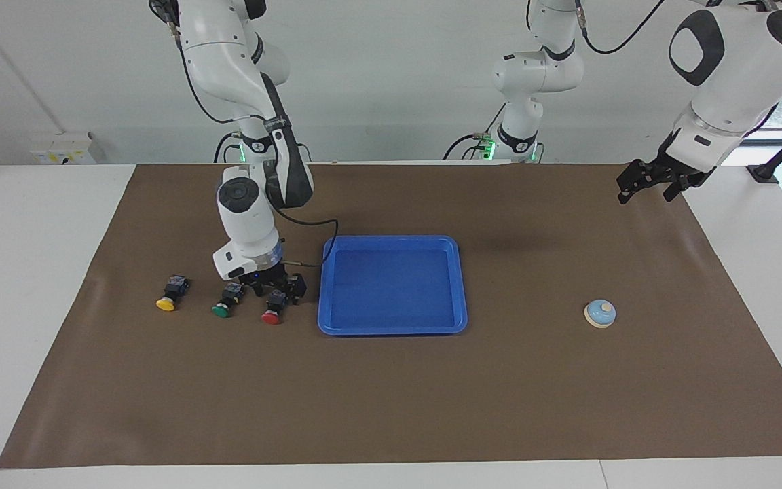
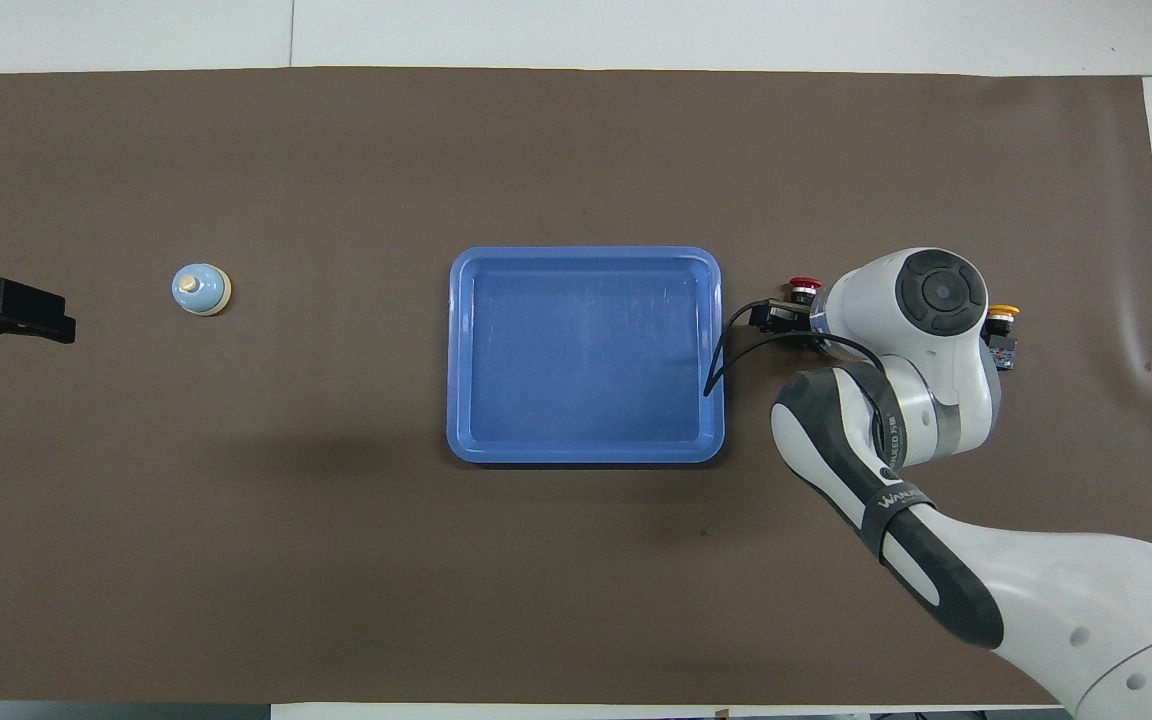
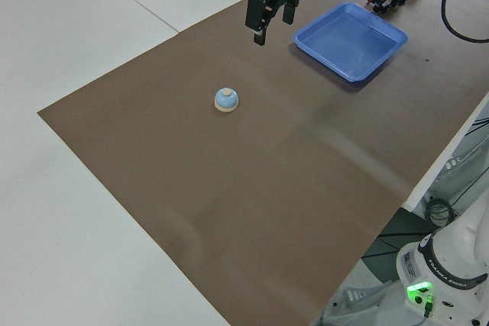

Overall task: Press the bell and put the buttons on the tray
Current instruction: 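Carry the red button into the tray with the right gripper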

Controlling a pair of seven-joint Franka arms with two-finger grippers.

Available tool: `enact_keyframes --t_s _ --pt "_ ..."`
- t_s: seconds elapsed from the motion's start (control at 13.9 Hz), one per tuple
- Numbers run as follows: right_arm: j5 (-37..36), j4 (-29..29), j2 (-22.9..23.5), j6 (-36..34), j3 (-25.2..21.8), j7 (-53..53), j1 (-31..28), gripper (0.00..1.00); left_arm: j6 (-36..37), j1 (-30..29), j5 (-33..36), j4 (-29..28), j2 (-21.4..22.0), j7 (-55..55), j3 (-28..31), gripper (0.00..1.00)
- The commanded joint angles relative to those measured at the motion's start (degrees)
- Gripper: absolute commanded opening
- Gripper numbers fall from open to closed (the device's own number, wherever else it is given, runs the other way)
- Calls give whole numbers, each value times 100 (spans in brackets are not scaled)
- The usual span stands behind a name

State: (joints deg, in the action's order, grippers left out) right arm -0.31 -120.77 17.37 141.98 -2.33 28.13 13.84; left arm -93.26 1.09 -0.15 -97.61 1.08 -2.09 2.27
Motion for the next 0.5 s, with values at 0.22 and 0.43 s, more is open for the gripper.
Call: enact_keyframes --t_s 0.22,0.43 --pt "5 202 47 -47 40 140 -57 53 1 5 68 -109 129 -28 2 100" --pt "5 212 48 -56 40 123 -74 3 1 -4 68 -109 129 -28 2 100"
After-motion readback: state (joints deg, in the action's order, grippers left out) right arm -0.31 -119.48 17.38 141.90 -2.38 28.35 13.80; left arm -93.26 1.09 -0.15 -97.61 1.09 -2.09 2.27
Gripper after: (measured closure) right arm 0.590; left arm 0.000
